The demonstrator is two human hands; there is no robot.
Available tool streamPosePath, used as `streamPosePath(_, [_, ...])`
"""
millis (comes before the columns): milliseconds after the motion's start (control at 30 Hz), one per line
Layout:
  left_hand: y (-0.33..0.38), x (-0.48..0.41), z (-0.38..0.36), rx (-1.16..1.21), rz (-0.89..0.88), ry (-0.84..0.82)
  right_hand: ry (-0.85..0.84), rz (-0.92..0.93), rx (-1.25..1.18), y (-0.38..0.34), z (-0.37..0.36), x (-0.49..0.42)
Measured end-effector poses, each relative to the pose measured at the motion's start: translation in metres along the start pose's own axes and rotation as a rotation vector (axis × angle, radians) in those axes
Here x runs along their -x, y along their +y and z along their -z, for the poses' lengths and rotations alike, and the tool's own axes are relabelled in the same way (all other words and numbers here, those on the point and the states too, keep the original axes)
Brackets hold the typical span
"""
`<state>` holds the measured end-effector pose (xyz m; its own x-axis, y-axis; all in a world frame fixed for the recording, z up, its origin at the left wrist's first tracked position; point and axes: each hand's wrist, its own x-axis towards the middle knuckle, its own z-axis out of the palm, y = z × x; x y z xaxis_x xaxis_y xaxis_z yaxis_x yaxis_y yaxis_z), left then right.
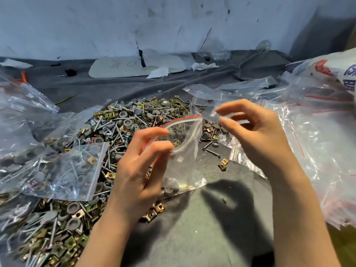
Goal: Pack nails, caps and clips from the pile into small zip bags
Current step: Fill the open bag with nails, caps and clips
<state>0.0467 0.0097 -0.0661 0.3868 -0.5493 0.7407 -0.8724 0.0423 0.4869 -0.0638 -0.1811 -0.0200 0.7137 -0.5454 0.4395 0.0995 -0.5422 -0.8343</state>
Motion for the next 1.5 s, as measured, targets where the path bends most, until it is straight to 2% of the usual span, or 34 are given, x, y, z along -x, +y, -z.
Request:
streamPosePath(67, [0.0,-0.001,0.0,0.011,0.009,0.024,-0.036,-0.176,0.17,0.014,0.011,-0.001])
streamPosePath(133, [0.001,-0.001,0.0,0.024,0.014,0.041,-0.178,-0.381,0.349,0.029,0.015,-0.001])
streamPosePath(200, [0.002,-0.002,-0.001,0.041,0.022,0.05,-0.311,-0.477,0.504,0.04,0.011,0.001])
streamPosePath(300, [0.003,-0.002,0.0,0.058,0.039,0.061,-0.393,-0.495,0.591,0.042,0.007,0.001])
streamPosePath(567, [0.004,-0.002,0.0,0.052,0.046,0.062,-0.534,-0.405,0.492,0.038,0.004,0.003])
streamPosePath(900, [0.004,-0.002,0.0,0.075,0.064,0.059,-0.7,-0.435,0.392,0.035,0.003,0.005])
streamPosePath(1133, [0.003,-0.002,-0.001,0.042,0.064,0.033,-0.647,-0.368,0.342,0.033,-0.002,0.004])
streamPosePath(1200, [0.003,-0.001,-0.001,0.024,0.051,0.013,-0.49,-0.32,0.116,0.024,-0.003,0.004])
streamPosePath(1267, [0.001,-0.001,-0.001,0.017,0.035,-0.002,-0.284,-0.183,-0.182,0.01,-0.003,0.003])
streamPosePath(1333, [0.001,-0.001,-0.001,0.02,0.023,-0.01,-0.15,-0.02,-0.373,-0.006,-0.005,0.004])
streamPosePath(1400, [0.001,-0.001,-0.002,0.022,0.008,-0.016,-0.092,0.109,-0.362,-0.018,-0.014,0.005])
streamPosePath(1500, [0.003,-0.001,-0.005,0.028,-0.009,-0.043,-0.092,0.206,-0.114,-0.024,-0.032,0.008])
